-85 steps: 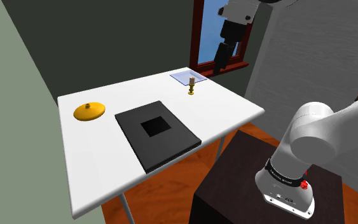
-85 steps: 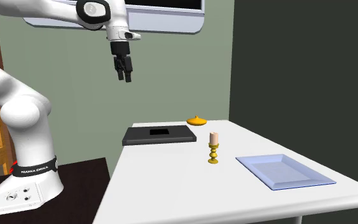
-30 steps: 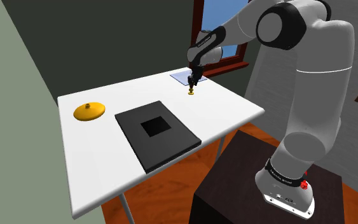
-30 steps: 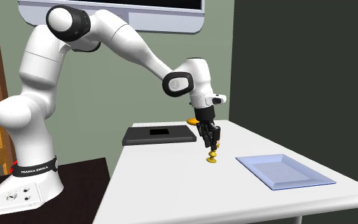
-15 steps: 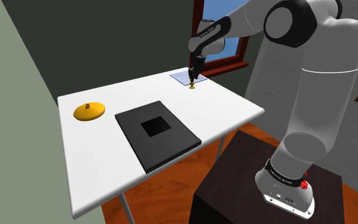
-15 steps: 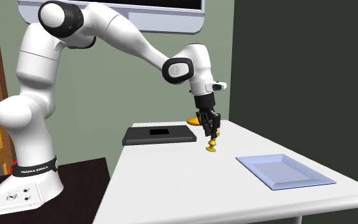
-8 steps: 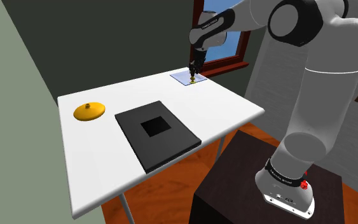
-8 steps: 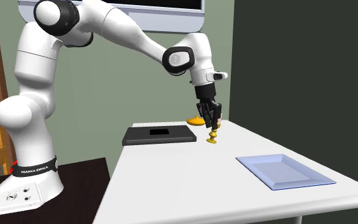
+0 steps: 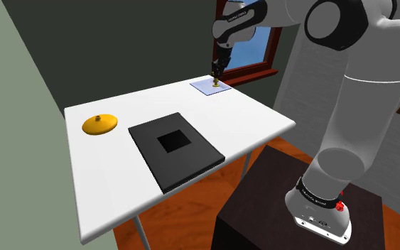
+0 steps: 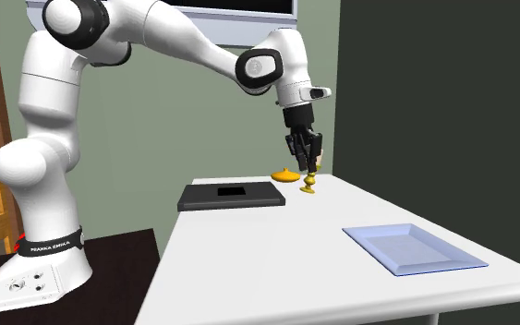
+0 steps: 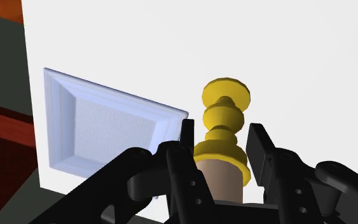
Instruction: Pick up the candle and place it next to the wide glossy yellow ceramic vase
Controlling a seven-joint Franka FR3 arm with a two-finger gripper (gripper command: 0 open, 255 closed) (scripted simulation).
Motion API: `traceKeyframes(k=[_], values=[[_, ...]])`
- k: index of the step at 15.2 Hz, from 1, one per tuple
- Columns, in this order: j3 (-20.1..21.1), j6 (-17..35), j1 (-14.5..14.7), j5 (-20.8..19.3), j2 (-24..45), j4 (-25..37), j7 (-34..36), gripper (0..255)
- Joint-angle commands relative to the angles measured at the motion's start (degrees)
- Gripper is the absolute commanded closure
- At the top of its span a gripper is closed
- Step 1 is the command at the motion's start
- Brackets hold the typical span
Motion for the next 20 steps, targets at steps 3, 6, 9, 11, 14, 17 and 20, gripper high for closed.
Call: traceKeyframes(k=[3,6,9,11,14,17,20], values=[[-0.08,-2.97,0.06,-0.37,-0.73,2.25,0.29,255],[-0.13,-5.16,0.06,-0.56,-1.12,4.06,0.44,255],[-0.18,-7.38,0.05,-0.71,-1.41,6.01,0.57,255],[-0.21,-8.87,0.03,-0.78,-1.53,7.39,0.64,255],[0.23,-9.26,0.89,-1.36,-2.22,7.16,2.09,255],[1.65,-8.25,3.4,-2.89,-3.81,4.69,6.4,255],[3.19,-7.5,5.78,-4.25,-4.89,2.9,10.71,255]])
